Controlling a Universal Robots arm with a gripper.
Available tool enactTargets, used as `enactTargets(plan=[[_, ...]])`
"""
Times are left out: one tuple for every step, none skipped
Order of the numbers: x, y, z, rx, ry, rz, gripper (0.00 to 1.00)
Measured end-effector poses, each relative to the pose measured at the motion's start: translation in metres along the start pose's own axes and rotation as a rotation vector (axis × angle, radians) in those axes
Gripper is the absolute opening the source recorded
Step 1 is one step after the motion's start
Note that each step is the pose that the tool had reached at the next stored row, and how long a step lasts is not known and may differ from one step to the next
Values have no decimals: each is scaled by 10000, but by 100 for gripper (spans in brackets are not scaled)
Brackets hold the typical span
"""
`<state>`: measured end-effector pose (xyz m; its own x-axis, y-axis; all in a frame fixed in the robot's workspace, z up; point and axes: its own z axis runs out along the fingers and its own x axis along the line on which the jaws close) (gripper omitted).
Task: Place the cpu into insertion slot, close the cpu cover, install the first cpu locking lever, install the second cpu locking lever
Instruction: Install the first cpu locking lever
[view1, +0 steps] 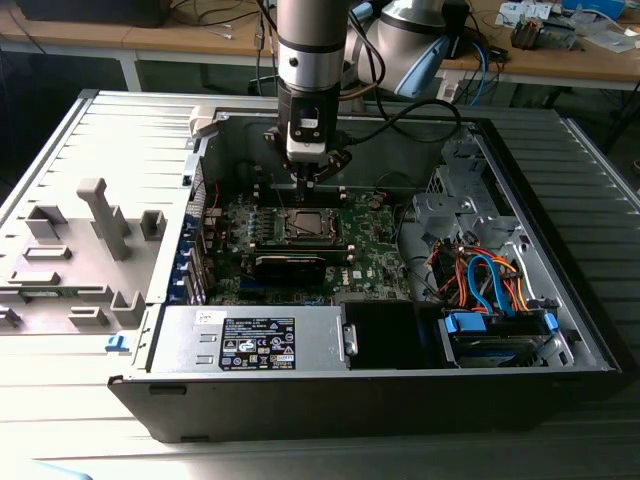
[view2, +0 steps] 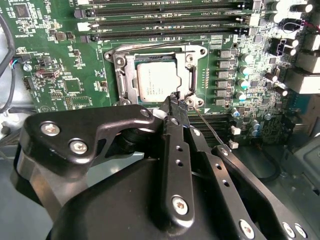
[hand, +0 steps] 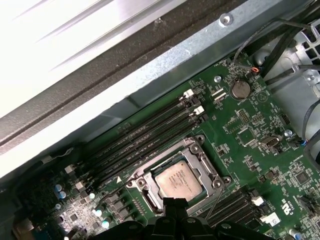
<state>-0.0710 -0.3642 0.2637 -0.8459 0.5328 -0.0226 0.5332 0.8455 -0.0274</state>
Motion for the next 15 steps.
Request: enactTargets(plan=[[0, 0, 0, -1, -1, -29, 11], [0, 0, 0, -1, -1, -41, 11], [0, 0, 0, -1, -2, -55, 11], [0, 0, 0, -2, -2, -76, 11], [0, 0, 0, -2, -2, -88, 11], [0, 0, 0, -3, -3, -111, 11], [0, 0, 0, -3, -4, -137, 11], [0, 0, 0, -3, -5, -153, 11], [0, 0, 0, -4, -5, -166, 11], [0, 0, 0, -4, -6, -191, 11], [0, 0, 0, -5, -6, -212, 11], [0, 0, 0, -6, -7, -247, 11], [0, 0, 0, -6, -7, -262, 11], [0, 0, 0, -6, -8, -276, 11], [0, 0, 0, -7, -8, -290, 11]])
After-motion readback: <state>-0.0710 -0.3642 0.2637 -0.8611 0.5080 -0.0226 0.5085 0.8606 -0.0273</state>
